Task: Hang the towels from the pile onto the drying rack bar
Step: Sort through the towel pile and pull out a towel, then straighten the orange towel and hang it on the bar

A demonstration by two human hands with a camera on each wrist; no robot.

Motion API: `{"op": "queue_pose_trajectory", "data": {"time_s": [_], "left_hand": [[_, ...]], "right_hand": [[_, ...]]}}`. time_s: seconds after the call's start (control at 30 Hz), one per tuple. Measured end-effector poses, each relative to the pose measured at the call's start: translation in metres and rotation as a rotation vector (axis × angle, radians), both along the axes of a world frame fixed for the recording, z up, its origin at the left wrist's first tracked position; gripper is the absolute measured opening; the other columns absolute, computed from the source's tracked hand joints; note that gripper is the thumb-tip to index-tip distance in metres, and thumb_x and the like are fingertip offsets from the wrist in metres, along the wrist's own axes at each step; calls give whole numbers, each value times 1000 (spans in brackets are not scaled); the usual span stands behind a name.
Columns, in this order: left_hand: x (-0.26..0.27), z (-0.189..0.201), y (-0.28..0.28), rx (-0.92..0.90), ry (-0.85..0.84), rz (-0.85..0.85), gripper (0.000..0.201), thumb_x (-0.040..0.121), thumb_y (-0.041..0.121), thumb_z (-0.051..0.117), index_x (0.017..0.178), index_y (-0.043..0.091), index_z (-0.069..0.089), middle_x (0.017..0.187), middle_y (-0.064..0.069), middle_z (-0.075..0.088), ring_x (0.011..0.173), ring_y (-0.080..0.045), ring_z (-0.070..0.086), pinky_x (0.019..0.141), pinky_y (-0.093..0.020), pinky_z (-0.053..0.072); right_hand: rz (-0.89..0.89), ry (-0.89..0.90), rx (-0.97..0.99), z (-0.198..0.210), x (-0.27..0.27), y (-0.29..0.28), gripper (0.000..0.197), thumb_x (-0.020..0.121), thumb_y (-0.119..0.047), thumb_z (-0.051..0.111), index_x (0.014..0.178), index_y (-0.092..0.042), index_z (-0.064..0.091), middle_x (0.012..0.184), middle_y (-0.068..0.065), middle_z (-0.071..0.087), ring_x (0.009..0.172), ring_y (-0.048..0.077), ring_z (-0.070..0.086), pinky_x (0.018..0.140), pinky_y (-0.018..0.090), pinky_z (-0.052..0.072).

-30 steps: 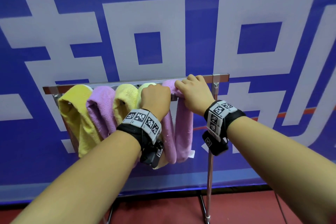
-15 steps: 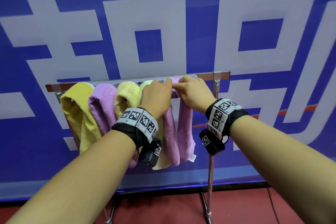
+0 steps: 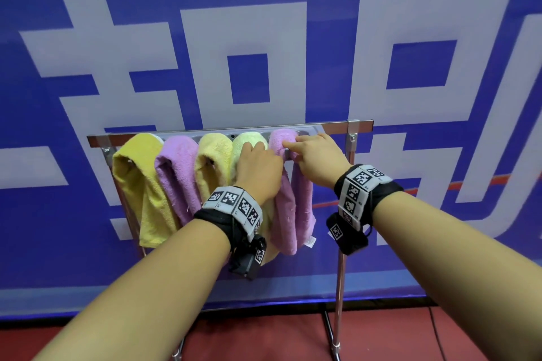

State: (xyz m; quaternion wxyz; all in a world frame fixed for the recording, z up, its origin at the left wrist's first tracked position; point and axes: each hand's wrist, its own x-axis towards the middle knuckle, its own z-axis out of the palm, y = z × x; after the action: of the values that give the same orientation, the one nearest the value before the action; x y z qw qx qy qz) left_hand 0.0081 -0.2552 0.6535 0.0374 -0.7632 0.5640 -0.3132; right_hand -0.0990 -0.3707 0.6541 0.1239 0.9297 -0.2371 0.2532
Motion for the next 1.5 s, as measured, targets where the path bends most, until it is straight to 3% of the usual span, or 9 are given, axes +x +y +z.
{"op": "queue_pose_trajectory", "data": {"time_s": [0.1,0.3,0.43,0.6,0.73,0.9,1.1,1.3,1.5], "left_hand": [[-5,2,12,6,42,-19,27,96,33,46,116,24,62,110,0,65,110,-26,52,91,-40,34],[-17,19,51,15,274,-32,31,95,33,45,118,24,64,120,-5,60,116,-29,49,99,-45,35],[-21,26,84,-14,440,-56,33,93,31,45,123,27,60,128,-2,55,124,-29,43,99,-50,35],[-23,20,123,-77,613,-110,33,88,29,50,119,26,62,123,-4,57,119,-29,52,96,-48,45],[-23,-5,153,-96,631,-92,31,88,27,50,116,25,65,124,-1,60,118,-26,54,88,-36,43],[-22,-69,183,-77,757,-58,27,84,31,49,106,33,65,118,6,64,109,-26,61,94,-45,45],[-12,-204,209,84,873,67,30,85,24,56,113,27,65,122,2,62,118,-27,54,99,-46,41],[-4,-329,221,243,1008,200,28,84,23,57,110,30,67,124,3,63,119,-27,56,99,-42,43],[-2,-440,218,370,1130,307,26,83,21,54,102,31,68,118,3,66,113,-28,60,98,-42,48]], "right_hand": [[-35,48,-12,3,-6,12,18,91,-18,48,104,-25,59,85,-4,56,86,26,54,72,32,26],[-71,63,83,5,-30,51,46,85,-14,45,128,-27,53,113,0,65,109,30,55,90,40,36],[-70,49,171,13,-42,83,48,86,-15,48,131,-30,51,125,0,60,113,29,51,82,39,43],[-16,11,268,16,-53,127,42,90,-20,49,131,-23,53,123,6,61,102,30,57,71,36,44],[21,-25,393,-7,-57,161,33,92,-18,50,124,-16,57,106,6,63,93,25,59,71,36,47],[-14,42,519,-78,-49,194,46,88,-18,51,134,-17,52,124,10,63,115,31,57,90,40,50],[-22,153,732,-211,-34,210,51,88,-17,57,138,-15,51,134,11,60,124,28,54,100,39,45],[-108,345,902,-345,-44,214,50,87,-18,60,136,-13,53,134,11,60,125,28,54,101,29,40],[-196,525,1059,-458,-49,207,48,89,-21,59,137,-18,53,129,11,62,119,31,57,97,30,42]]}}
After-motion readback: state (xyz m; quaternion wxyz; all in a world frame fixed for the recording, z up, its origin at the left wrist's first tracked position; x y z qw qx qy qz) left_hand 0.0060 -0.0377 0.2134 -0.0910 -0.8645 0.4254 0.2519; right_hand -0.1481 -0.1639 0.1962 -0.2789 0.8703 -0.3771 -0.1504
